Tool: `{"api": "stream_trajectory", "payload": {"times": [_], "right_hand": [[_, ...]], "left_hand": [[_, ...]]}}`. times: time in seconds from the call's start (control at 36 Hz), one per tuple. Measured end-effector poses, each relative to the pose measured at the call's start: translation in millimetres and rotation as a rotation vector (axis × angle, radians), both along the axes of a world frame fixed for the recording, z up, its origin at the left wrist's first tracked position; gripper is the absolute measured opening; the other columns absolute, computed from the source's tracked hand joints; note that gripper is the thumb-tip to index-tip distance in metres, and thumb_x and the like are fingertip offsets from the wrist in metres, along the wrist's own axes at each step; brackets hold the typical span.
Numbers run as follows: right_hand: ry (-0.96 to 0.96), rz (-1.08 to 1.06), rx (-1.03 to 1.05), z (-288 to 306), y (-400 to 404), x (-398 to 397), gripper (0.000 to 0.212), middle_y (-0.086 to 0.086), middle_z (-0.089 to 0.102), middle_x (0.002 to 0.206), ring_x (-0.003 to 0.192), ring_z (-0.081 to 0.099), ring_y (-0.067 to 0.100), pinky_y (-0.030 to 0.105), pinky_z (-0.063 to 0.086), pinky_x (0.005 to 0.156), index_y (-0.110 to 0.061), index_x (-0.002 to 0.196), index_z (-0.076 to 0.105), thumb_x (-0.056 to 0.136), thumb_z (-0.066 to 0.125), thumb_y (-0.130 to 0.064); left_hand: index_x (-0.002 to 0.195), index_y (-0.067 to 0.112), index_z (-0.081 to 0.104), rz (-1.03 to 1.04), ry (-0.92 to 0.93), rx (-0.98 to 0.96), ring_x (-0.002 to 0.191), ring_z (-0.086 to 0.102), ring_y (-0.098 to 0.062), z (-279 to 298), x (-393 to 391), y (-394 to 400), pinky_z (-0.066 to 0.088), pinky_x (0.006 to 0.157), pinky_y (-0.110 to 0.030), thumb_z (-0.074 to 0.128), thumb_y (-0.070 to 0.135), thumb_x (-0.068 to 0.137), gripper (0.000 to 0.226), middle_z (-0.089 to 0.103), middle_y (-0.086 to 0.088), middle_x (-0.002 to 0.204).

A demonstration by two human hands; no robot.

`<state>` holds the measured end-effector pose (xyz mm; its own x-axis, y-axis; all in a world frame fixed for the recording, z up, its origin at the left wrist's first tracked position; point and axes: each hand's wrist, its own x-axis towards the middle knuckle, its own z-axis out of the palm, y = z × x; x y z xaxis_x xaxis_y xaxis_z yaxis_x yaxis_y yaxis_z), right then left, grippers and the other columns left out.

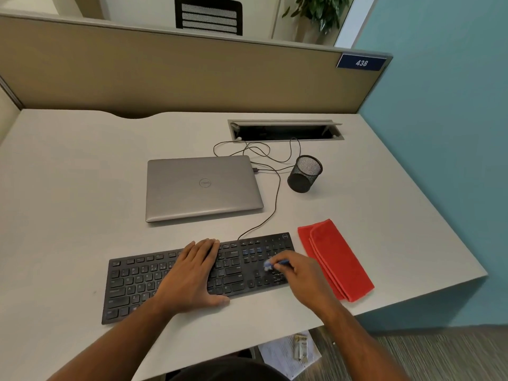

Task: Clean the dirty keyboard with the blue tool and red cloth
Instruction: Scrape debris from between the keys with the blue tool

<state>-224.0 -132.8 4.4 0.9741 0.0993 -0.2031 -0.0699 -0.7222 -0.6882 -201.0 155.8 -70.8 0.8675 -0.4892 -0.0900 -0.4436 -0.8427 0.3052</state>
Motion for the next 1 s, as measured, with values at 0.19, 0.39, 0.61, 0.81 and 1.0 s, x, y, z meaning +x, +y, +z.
{"api": "stream_trajectory", "payload": {"times": [0.19, 0.39, 0.61, 0.81, 1.0], "right_hand": [[0.008, -0.077, -0.202, 2.1, -24.4, 7.0, 0.013, -0.022, 0.065, 0.086, 0.071, 0.062, -0.001, 0.017, 0.048, 0.058, -0.033, 0.099, 0.062, 0.103, 0.055, -0.023], [-0.032, -0.128, -0.052, 6.3, -20.8, 3.2, 0.012, -0.025, 0.068, 0.088, 0.075, 0.064, -0.001, 0.022, 0.054, 0.065, -0.032, 0.101, 0.069, 0.099, 0.062, -0.022], [0.004, -0.086, -0.080, -9.5, -9.5, 0.0, 0.014, -0.024, 0.068, 0.088, 0.080, 0.066, 0.002, 0.024, 0.056, 0.070, -0.032, 0.096, 0.066, 0.101, 0.058, -0.022], [-0.078, -0.200, -0.141, -4.3, -32.2, 3.8, 0.011, -0.020, 0.069, 0.086, 0.073, 0.064, -0.001, 0.022, 0.052, 0.060, -0.032, 0.098, 0.065, 0.100, 0.060, -0.023], [0.020, -0.065, -0.019, -8.9, -3.2, -1.1, 0.015, -0.022, 0.069, 0.088, 0.083, 0.064, 0.001, 0.023, 0.053, 0.071, -0.032, 0.097, 0.070, 0.099, 0.061, -0.020]], "left_hand": [[0.166, 0.017, -0.003, 0.003, 0.008, 0.008, 0.159, 0.000, -0.018, -0.9, 0.0, 1.0, -0.008, 0.126, -0.039, 0.038, 0.103, 0.069, 0.136, 0.005, -0.002, 0.173], [0.166, 0.016, 0.002, 0.011, -0.017, -0.005, 0.159, 0.007, -0.020, -4.0, 0.8, 0.7, -0.006, 0.126, -0.038, 0.039, 0.104, 0.069, 0.136, 0.012, -0.004, 0.173], [0.165, 0.020, -0.010, 0.005, 0.009, -0.006, 0.158, -0.007, -0.016, -1.7, 0.5, 0.1, -0.013, 0.125, -0.037, 0.040, 0.103, 0.069, 0.136, -0.003, 0.000, 0.174], [0.165, 0.019, -0.006, 0.000, 0.000, -0.007, 0.159, -0.003, -0.018, -3.1, 0.4, 0.8, -0.011, 0.126, -0.037, 0.038, 0.103, 0.069, 0.136, 0.001, -0.001, 0.174], [0.166, 0.017, -0.002, 0.000, 0.002, 0.002, 0.159, 0.002, -0.020, -3.3, 1.1, 1.1, -0.009, 0.126, -0.038, 0.036, 0.105, 0.068, 0.136, 0.005, -0.003, 0.173]]}}
